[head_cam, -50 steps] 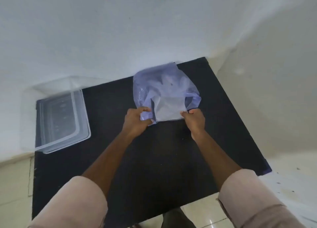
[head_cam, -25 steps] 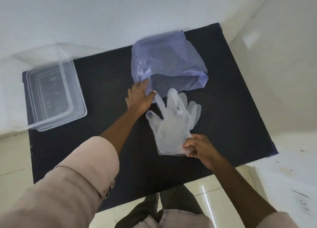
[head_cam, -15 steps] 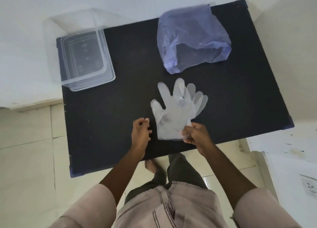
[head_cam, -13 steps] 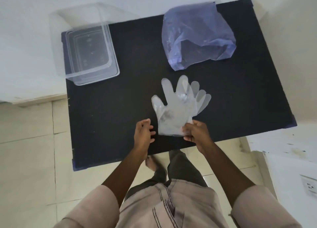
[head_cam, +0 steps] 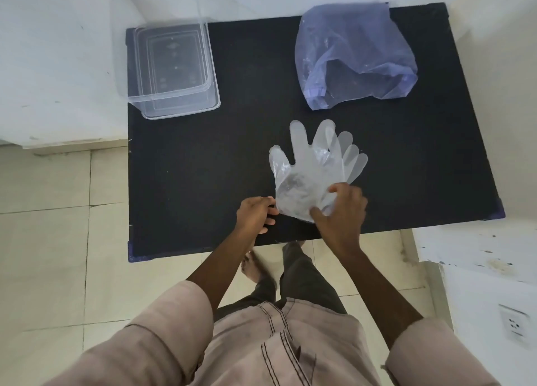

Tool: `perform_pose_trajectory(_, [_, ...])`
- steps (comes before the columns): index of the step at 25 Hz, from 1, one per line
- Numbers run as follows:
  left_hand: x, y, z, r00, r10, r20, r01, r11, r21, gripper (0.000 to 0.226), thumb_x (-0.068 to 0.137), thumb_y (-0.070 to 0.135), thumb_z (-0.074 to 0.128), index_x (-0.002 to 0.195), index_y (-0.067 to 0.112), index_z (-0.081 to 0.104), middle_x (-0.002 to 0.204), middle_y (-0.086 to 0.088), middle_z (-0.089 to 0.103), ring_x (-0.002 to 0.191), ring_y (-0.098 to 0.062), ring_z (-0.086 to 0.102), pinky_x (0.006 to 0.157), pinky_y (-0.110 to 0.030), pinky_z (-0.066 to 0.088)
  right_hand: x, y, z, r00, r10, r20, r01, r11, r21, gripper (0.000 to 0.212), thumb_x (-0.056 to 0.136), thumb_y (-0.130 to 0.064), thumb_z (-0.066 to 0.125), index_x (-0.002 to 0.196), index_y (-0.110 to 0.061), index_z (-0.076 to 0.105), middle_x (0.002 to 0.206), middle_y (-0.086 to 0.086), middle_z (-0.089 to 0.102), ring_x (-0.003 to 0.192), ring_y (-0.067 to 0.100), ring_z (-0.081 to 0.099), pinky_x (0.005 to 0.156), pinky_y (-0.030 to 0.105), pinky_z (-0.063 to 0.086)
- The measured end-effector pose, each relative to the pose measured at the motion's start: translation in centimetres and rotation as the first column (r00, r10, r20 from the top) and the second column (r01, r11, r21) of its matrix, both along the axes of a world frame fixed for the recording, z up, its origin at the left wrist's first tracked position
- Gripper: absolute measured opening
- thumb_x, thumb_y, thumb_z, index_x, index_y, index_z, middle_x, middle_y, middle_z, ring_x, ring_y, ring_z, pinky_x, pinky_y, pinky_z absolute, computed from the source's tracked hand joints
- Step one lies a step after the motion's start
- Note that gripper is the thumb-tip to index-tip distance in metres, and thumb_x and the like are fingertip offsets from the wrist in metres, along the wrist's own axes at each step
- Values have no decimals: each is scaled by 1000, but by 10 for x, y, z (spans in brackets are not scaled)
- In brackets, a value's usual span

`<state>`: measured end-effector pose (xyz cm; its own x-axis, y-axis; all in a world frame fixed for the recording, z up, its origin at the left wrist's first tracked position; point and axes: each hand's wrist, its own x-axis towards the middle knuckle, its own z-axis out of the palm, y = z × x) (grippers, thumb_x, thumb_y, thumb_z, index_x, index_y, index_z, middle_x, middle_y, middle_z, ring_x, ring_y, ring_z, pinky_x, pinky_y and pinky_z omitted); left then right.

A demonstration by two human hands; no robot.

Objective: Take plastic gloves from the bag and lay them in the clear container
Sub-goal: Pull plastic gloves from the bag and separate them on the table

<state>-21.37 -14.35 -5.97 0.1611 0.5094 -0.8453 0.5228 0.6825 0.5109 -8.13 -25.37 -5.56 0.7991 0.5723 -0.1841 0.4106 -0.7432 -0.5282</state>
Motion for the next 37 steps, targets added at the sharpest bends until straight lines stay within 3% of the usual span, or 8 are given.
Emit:
perform_pose_trajectory(4, [4, -4, 5, 999, 18, 49, -20, 999, 34, 28, 96, 34, 50, 98, 18, 73, 91, -4, 74, 71, -16, 61, 70, -31, 47, -14, 13, -6, 919, 347, -185, -359, 933, -33, 43, 73, -40, 78, 105, -18, 60, 110, 5, 57, 103, 22, 52, 88, 37, 48])
perform_pose_trajectory(9, [6, -4, 7, 992, 37, 120, -43, 998, 52, 35, 99, 35, 45, 101, 17, 75, 87, 1, 70, 79, -15, 59, 75, -33, 44, -22, 27, -19, 933, 330, -143, -342, 937, -72, 44, 78, -48, 71, 108, -17, 63, 108, 6, 60, 99, 21, 54, 85, 38, 50])
perform_pose_trajectory(16, [3, -11, 2, 991, 61, 121, -82, 980, 180, 34, 102, 31, 42, 100, 17, 73, 91, 2, 70, 87, -14, 60, 78, -30, 48, -13, 30, -25, 952, 287, -101, -293, 955, -50, 15, 87, -25, 65, 92, -13, 74, 98, 9, 67, 88, 22, 59, 82, 39, 54])
perform_pose_trajectory(19, [-10, -25, -4, 967, -239, -87, 237, 728, 644, 22, 100, 23, 47, 108, 14, 65, 107, -3, 64, 97, -16, 59, 85, -27, 49, -9, 29, -24, 956, 230, -184, -228, 973, 33, 14, 91, -24, 61, 88, -11, 65, 92, 7, 64, 82, 14, 56, 82, 27, 49])
perform_pose_trajectory(23, [-19, -43, -13, 836, -479, -269, 507, 483, 714, 25, 98, 16, 49, 119, 13, 61, 119, -8, 59, 106, -19, 54, 89, -32, 50, -2, 32, -18, 925, 234, -299, -217, 972, 88, 13, 94, -20, 58, 82, -15, 54, 81, 0, 60, 72, 9, 54, 75, 19, 46])
perform_pose_trajectory(27, [-8, -46, -13, 922, -369, -115, 353, 685, 638, 29, 96, 4, 49, 120, 12, 62, 115, -7, 60, 99, -17, 57, 87, -27, 51, 2, 32, -13, 900, 244, -361, -206, 969, 140, 10, 92, -14, 59, 85, -8, 59, 85, 6, 64, 77, 12, 58, 74, 20, 46])
perform_pose_trajectory(31, [8, -35, -2, 981, -99, 168, 55, 966, 252, 28, 98, 7, 46, 104, 23, 69, 93, -3, 64, 68, -7, 54, 60, -17, 46, 7, 27, -13, 860, 332, -387, -297, 943, 150, 26, 87, -30, 68, 100, -8, 61, 100, 8, 67, 90, 17, 62, 86, 30, 51])
perform_pose_trajectory(37, [10, -23, 7, 959, 153, 239, -143, 988, -58, 32, 98, 26, 45, 96, 20, 77, 67, 4, 53, 55, -8, 40, 55, -25, 37, 4, 17, -22, 882, 443, -162, -459, 885, -77, 66, 74, -61, 70, 120, -15, 58, 116, 5, 65, 104, 21, 59, 95, 38, 49])
